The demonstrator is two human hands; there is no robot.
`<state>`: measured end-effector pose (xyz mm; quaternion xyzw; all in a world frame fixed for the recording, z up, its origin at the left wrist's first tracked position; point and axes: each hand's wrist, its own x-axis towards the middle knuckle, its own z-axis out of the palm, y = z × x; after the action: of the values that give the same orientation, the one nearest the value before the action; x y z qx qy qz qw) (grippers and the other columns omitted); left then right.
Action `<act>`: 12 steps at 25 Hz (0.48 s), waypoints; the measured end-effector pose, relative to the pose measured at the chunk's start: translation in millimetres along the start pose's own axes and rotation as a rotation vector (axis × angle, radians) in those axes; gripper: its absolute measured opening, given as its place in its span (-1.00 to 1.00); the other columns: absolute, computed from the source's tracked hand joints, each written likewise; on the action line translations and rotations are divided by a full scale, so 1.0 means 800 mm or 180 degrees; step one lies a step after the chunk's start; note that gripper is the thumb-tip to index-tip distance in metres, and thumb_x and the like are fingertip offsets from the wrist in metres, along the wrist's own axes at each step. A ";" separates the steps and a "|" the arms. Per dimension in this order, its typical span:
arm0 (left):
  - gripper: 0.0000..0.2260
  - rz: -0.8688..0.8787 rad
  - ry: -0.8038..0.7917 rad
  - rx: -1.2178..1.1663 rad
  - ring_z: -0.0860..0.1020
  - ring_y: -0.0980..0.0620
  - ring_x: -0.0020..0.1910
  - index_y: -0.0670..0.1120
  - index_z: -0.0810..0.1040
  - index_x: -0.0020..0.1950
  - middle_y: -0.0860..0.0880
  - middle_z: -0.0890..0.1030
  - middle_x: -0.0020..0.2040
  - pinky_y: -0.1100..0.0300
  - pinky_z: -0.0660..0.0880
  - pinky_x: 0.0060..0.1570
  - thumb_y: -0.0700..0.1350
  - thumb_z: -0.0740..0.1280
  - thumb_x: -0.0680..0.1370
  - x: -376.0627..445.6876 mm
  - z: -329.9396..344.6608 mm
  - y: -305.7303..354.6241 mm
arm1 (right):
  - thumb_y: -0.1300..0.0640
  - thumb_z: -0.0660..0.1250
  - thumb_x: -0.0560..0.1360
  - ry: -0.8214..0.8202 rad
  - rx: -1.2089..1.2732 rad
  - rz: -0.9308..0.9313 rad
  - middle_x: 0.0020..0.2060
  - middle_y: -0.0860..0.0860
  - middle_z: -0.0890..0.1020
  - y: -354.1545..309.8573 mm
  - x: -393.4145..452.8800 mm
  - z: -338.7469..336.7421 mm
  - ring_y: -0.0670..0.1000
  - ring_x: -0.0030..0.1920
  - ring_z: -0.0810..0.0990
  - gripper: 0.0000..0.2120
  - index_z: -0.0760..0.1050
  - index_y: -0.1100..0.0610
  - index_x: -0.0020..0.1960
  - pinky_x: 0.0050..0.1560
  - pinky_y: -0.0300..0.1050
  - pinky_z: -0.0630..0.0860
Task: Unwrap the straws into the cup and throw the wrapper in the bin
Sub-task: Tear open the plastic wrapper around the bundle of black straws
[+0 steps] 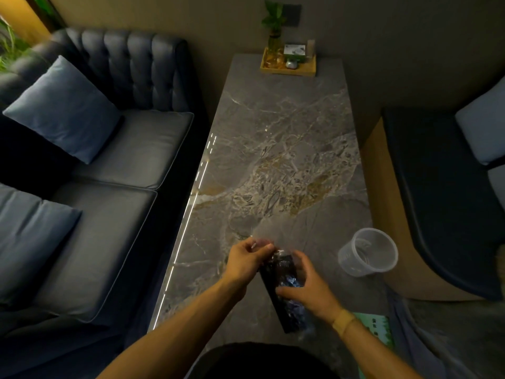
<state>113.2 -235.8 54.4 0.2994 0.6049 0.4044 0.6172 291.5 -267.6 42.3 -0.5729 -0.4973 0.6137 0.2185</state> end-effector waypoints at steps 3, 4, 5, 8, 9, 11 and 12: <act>-0.90 0.0008 -0.0065 0.0130 0.64 0.21 -0.37 -0.07 0.69 -0.17 0.06 0.72 -0.33 0.42 0.47 -0.43 -0.26 0.45 0.48 -0.003 0.003 -0.009 | 0.09 0.60 0.26 0.0413 -0.0029 -0.0276 0.12 -0.18 0.53 -0.009 0.010 0.013 -0.18 0.11 0.56 -0.18 0.25 -0.24 0.36 0.09 -0.28 0.50; -0.89 -0.0014 -0.0145 0.0154 0.65 0.20 -0.36 -0.07 0.69 -0.17 0.05 0.72 -0.32 0.41 0.48 -0.41 -0.27 0.45 0.48 -0.004 0.003 -0.010 | 0.09 0.59 0.26 0.0468 0.0026 -0.0310 0.11 -0.15 0.57 -0.011 0.014 0.016 -0.16 0.09 0.59 -0.21 0.28 -0.26 0.34 0.08 -0.25 0.54; -0.91 -0.0025 -0.0243 0.0158 0.66 0.17 -0.33 -0.08 0.70 -0.14 0.03 0.73 -0.30 0.40 0.50 -0.38 -0.26 0.45 0.49 -0.004 0.003 -0.012 | 0.10 0.58 0.28 0.0479 0.0071 -0.0293 0.10 -0.09 0.60 -0.014 0.017 0.018 -0.13 0.08 0.62 -0.27 0.31 -0.29 0.30 0.08 -0.19 0.57; -0.91 0.0003 -0.0368 0.0052 0.70 0.02 -0.20 -0.13 0.71 -0.04 -0.10 0.75 -0.16 0.29 0.57 -0.25 -0.17 0.42 0.53 -0.008 -0.001 -0.015 | 0.21 0.51 0.38 0.0458 0.0428 -0.0131 0.10 0.14 0.65 -0.016 0.024 0.015 0.03 0.09 0.64 -0.46 0.40 -0.24 0.18 0.14 0.02 0.59; -0.89 -0.0028 -0.0332 -0.0005 0.71 0.00 -0.17 -0.11 0.72 -0.03 -0.11 0.75 -0.13 0.27 0.59 -0.23 -0.15 0.40 0.55 -0.009 -0.002 -0.016 | 0.22 0.50 0.39 0.0469 0.0541 -0.0069 0.09 0.17 0.64 -0.015 0.024 0.013 0.09 0.10 0.64 -0.47 0.39 -0.21 0.19 0.13 0.02 0.59; -0.85 -0.0094 -0.0223 -0.0066 0.71 0.04 -0.18 -0.05 0.72 -0.09 -0.08 0.75 -0.13 0.28 0.59 -0.25 -0.14 0.35 0.58 -0.012 -0.003 -0.019 | 0.18 0.53 0.36 0.0773 0.0253 -0.0087 0.11 0.09 0.58 -0.014 0.019 0.013 0.08 0.10 0.61 -0.41 0.35 -0.15 0.26 0.03 -0.09 0.58; -0.83 -0.0102 -0.0190 -0.0105 0.71 0.05 -0.19 -0.05 0.72 -0.12 -0.07 0.75 -0.15 0.28 0.59 -0.25 -0.16 0.34 0.58 -0.014 -0.002 -0.020 | 0.14 0.55 0.34 0.1116 -0.0226 -0.0253 0.14 0.03 0.51 -0.015 0.015 0.014 0.03 0.10 0.57 -0.37 0.33 -0.13 0.29 0.02 -0.14 0.55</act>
<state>114.0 -253.3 46.4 0.2914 0.5842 0.3952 0.6462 274.3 -256.6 44.7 -0.6583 -0.4953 0.4774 0.3056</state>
